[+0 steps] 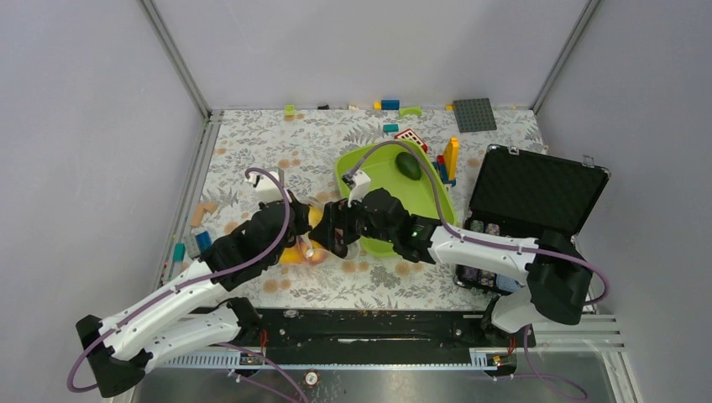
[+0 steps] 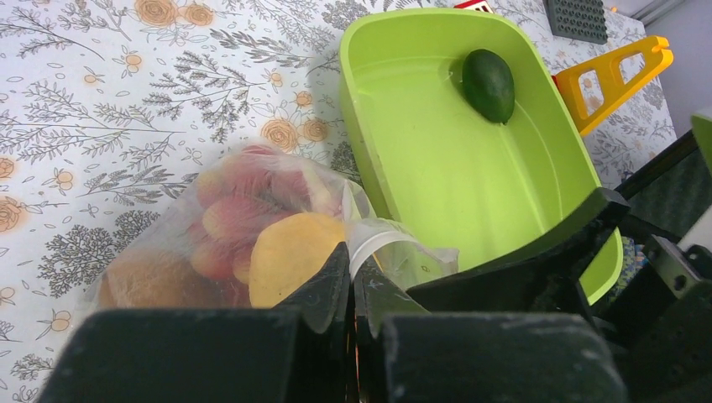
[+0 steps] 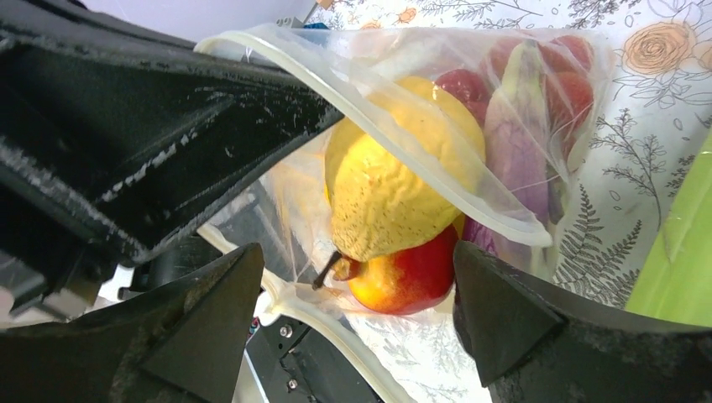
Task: Place the food in the zip-top bag and seal the zipper
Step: Place the fake fruit in the zipper food storage bag, then pick up the fake fruit from the bin.
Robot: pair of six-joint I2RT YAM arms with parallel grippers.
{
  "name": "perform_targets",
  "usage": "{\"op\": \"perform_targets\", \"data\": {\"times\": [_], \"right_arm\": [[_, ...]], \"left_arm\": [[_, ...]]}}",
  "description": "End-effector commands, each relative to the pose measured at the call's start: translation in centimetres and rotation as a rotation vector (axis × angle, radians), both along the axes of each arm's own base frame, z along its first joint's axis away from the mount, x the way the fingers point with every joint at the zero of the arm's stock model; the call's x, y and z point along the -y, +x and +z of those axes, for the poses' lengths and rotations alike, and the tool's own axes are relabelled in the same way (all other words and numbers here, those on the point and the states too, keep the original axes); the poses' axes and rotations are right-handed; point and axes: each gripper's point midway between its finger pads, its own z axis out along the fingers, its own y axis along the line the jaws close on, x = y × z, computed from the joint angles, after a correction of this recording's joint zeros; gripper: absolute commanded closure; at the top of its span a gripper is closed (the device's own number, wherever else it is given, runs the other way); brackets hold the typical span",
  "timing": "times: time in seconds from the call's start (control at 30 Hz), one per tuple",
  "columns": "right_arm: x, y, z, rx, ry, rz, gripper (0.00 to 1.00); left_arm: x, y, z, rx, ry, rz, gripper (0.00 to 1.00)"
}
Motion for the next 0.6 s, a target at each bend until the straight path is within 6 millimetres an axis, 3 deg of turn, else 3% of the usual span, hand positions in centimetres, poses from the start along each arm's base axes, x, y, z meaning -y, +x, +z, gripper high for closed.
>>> {"op": "perform_targets", "data": {"times": [0.0,0.1,0.37,0.57], "right_arm": [[1.1,0.1,3.2,0.111,0.052,-0.009,0.06],[2.8,0.9,3.2,0.173,0.022,-0.067,0.01],[9.1,4.5,3.6,0.383,-0.145,-0.273,0.00],[13.0,9.1,1.4,0.307,-0.343,-0.300,0.00]], "left_arm": [[-0.3,0.5,2.4,0.067,-0.064,0.038,1.00],[-0.5,0.4,2.6,0.073,-0.068,0.041,1.00],[-0.8,0.3,2.7,0.081,-0.068,0.047,1.00],[-0.9,0.4,2.7,0.080,-0.062,0.054,1.00]]}}
